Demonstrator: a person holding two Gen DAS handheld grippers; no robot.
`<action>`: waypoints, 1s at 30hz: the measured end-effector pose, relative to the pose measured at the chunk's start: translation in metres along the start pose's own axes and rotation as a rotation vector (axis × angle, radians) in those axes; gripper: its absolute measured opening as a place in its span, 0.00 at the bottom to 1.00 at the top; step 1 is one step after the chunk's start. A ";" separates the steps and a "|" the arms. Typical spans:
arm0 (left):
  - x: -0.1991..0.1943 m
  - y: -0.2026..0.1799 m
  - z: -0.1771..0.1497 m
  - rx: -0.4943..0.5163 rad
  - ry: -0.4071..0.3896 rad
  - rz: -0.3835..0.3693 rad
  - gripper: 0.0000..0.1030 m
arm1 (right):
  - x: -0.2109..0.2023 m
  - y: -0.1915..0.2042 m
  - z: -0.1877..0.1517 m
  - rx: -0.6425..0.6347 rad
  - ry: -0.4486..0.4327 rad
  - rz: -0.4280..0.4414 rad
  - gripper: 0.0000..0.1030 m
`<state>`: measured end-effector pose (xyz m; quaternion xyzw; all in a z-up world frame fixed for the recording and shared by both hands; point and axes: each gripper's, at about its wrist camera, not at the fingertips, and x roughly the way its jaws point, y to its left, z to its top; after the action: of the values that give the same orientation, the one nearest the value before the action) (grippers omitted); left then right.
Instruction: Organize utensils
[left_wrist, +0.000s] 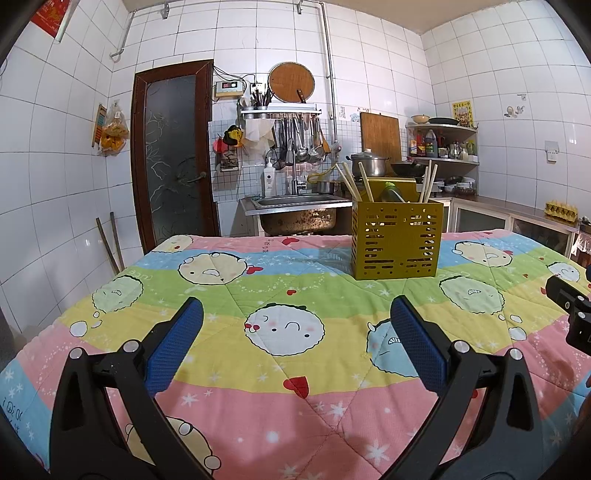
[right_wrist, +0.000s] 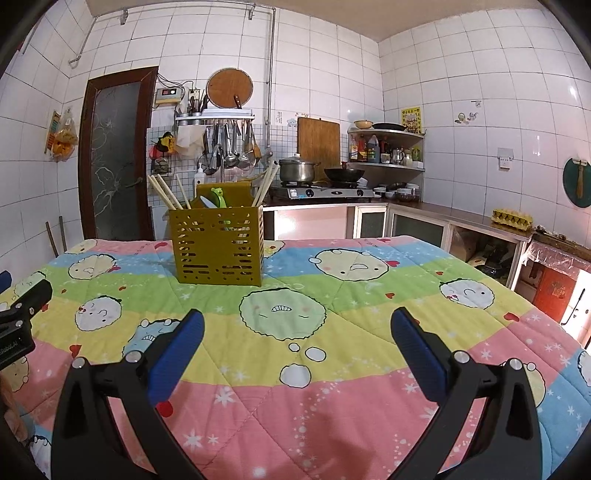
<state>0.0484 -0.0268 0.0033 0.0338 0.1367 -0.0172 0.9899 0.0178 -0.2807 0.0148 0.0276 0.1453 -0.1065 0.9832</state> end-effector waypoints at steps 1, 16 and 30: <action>0.000 0.000 0.000 0.000 0.000 0.000 0.95 | 0.000 0.000 0.000 -0.002 -0.001 0.000 0.96; -0.001 0.001 0.000 -0.009 -0.005 -0.004 0.95 | 0.000 0.000 0.001 -0.013 -0.003 -0.001 0.96; 0.000 0.002 0.000 -0.011 -0.004 -0.004 0.95 | 0.000 0.000 0.001 -0.014 -0.003 -0.001 0.96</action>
<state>0.0481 -0.0251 0.0030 0.0282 0.1350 -0.0184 0.9903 0.0180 -0.2805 0.0159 0.0204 0.1446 -0.1062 0.9836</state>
